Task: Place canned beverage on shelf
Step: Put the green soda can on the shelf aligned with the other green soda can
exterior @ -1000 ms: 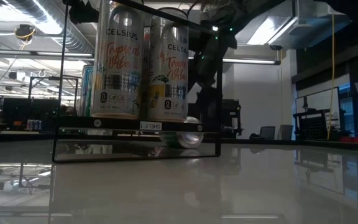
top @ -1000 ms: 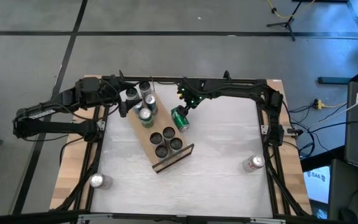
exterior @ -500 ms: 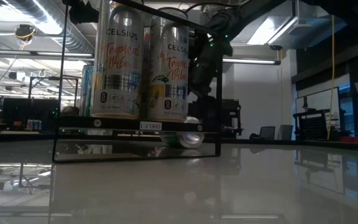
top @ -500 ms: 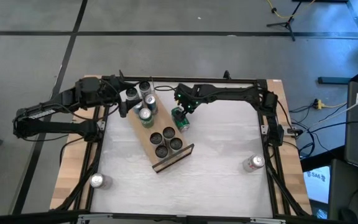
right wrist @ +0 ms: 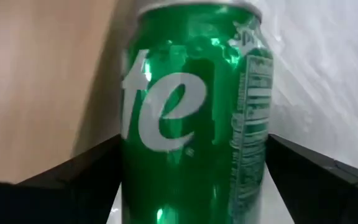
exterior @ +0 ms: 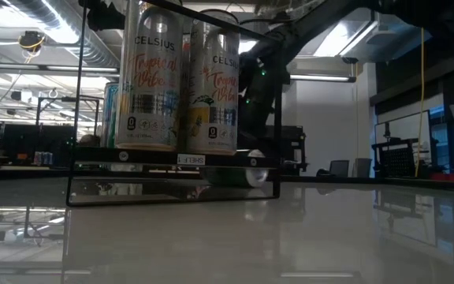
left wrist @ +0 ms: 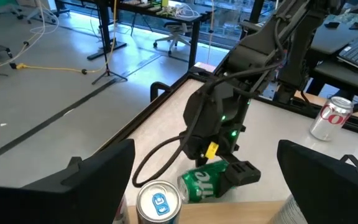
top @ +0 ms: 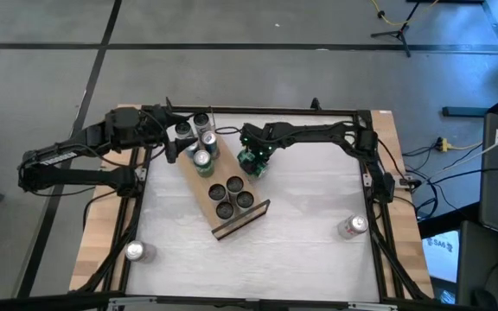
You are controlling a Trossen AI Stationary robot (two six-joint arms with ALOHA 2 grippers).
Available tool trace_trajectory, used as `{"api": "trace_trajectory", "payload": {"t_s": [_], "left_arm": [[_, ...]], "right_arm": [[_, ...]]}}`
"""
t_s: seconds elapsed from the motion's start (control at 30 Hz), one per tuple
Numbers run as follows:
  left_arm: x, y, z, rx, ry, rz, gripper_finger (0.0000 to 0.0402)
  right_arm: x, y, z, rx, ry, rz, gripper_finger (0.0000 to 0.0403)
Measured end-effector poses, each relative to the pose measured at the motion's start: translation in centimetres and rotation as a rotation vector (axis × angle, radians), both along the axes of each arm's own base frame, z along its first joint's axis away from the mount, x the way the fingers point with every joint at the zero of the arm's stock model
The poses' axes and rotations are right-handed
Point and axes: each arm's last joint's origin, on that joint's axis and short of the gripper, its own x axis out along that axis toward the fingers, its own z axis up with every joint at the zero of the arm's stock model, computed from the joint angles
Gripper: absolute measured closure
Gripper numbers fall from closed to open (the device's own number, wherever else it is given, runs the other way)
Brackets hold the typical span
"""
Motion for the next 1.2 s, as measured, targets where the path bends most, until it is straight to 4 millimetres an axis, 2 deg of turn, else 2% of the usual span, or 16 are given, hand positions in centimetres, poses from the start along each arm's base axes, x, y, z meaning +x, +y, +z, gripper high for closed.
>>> {"api": "trace_trajectory", "payload": {"t_s": [0.17, 0.4, 0.63, 0.8, 0.97, 1.2], "left_arm": [[0.0, 0.0, 0.0, -0.002, 0.005, -0.001, 0.0019], [0.0, 0.0, -0.1, -0.002, 0.006, 0.000, 0.0019], [0.0, 0.0, -0.1, -0.002, 0.006, 0.000, 0.0019], [0.0, 0.0, -0.1, -0.002, 0.007, 0.000, 0.0019], [0.0, 0.0, -0.1, -0.002, 0.008, 0.000, 0.0019], [0.0, 0.0, -0.1, -0.003, 0.009, 0.000, 0.0019]], "right_arm": [[0.1, -0.1, -1.3, 0.007, 0.033, 0.002, 0.0036], [0.2, -0.1, -1.7, -0.008, 0.044, 0.016, 0.0040], [0.1, -0.2, -1.7, -0.024, 0.051, 0.016, 0.0113], [0.1, -0.2, -1.5, -0.038, 0.046, 0.058, 0.0116], [-0.5, -0.9, 0.1, -0.073, 0.016, 0.097, 0.0116], [-2.6, -2.6, 3.0, -0.142, 0.047, 0.100, 0.0111]]}}
